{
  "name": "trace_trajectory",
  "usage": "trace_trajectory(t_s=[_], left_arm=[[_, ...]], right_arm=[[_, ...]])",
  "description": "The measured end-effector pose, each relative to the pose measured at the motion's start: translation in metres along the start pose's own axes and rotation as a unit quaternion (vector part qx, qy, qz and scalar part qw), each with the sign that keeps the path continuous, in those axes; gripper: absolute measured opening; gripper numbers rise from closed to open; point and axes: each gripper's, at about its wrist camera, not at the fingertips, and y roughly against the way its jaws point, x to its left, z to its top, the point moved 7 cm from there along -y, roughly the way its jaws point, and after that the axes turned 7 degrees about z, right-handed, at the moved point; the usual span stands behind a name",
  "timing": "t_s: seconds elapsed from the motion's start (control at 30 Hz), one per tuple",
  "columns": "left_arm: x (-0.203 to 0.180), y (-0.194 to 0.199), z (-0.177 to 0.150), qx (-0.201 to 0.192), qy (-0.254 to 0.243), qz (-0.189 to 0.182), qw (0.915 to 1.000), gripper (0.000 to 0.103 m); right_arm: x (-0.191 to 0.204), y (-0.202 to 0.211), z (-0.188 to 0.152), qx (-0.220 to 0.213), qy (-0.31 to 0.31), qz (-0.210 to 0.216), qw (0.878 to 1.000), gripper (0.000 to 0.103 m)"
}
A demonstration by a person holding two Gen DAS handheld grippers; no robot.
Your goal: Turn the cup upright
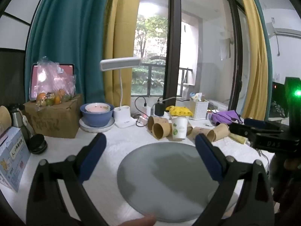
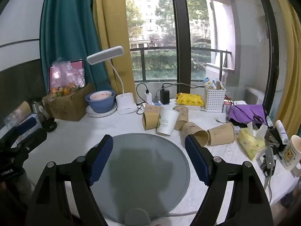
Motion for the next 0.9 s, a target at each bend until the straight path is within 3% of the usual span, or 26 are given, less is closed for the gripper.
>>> trace_trajectory(t_s=[0.9], left_arm=[[0.0030,0.0027,0.0030,-0.004,0.003,0.001,1.0000,0.096]], right_arm=[[0.0009,0.0032,0.0022,0.004,0.002,-0.002,1.000,0.081]])
